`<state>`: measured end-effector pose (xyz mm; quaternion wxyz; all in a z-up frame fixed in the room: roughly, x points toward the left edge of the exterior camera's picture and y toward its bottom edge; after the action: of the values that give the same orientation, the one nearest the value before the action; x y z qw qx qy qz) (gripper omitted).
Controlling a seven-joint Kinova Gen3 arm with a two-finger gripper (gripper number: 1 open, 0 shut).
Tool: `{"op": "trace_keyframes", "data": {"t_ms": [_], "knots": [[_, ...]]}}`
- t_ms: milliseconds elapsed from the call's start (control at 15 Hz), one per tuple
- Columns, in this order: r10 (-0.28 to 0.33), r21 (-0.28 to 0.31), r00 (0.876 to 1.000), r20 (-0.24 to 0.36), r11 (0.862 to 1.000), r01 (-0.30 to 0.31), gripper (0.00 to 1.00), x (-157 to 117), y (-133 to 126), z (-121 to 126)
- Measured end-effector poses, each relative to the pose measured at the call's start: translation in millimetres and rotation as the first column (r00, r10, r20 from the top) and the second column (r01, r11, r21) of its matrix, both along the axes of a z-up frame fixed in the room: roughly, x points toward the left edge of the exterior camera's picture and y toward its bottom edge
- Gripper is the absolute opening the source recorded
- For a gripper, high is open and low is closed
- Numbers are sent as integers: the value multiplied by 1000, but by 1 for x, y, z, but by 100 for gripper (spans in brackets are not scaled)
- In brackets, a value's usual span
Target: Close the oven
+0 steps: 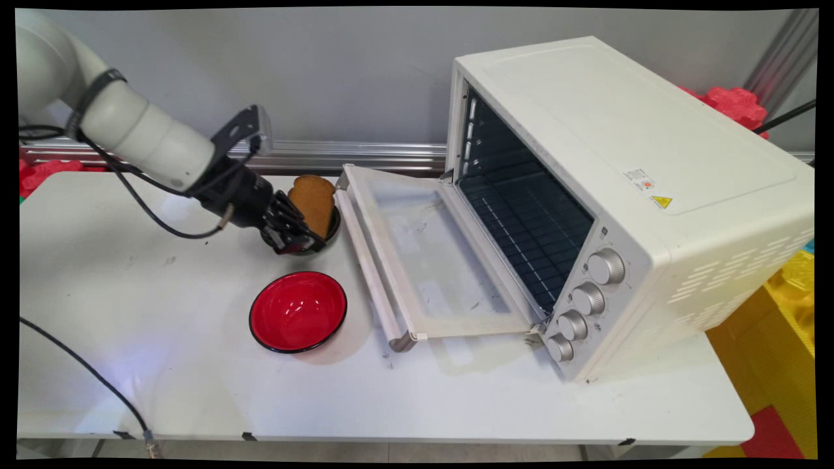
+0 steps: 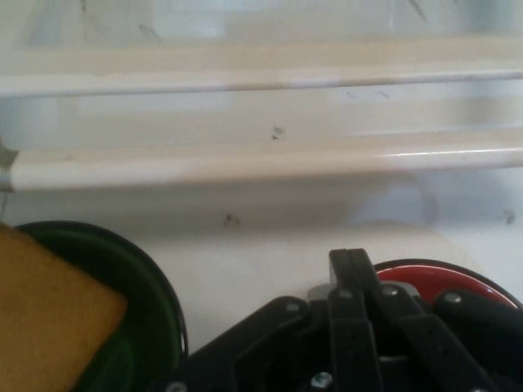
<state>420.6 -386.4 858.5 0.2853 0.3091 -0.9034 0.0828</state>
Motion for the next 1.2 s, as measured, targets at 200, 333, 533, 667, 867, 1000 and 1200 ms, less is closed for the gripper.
{"op": "trace_keyframes", "data": {"t_ms": [200, 333, 533, 667, 867, 1000, 1200], "knots": [[1, -4, 1000, -2, 1000, -1, 0, -12, -3, -20], [3, -6, 1000, -3, 1000, -3, 0, -19, -5, -31], [5, -10, 1000, -8, 1000, -5, 0, -27, -7, -44], [5, -14, 1000, -11, 1000, -5, 0, -32, -9, -49], [5, -21, 1000, -14, 1000, -5, 0, -36, -10, -56], [4, -27, 1000, -19, 1000, -5, 0, -39, -10, -61], [3, -35, 1000, -29, 999, -4, 0, -42, -10, -63]]}}
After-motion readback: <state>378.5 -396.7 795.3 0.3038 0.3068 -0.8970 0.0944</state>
